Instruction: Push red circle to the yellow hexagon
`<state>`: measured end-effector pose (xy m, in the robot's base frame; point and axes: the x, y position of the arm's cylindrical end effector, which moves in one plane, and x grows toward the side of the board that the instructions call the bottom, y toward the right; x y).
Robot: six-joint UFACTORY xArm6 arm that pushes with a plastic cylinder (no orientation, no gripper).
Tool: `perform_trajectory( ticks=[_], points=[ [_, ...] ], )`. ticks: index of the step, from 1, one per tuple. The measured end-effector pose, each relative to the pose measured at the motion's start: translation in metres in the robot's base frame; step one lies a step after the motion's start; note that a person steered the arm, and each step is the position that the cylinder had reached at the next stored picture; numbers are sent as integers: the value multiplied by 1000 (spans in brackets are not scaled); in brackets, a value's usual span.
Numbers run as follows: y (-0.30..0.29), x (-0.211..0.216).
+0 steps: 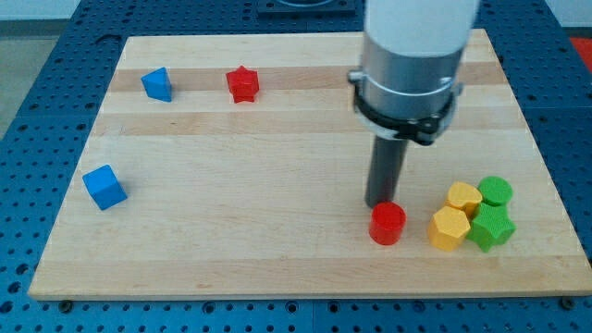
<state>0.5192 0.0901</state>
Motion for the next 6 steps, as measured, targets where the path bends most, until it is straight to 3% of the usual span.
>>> perform_trajectory(
  ticks=[3, 6],
  points=[
    [-28, 16],
    [21, 21]
  ],
)
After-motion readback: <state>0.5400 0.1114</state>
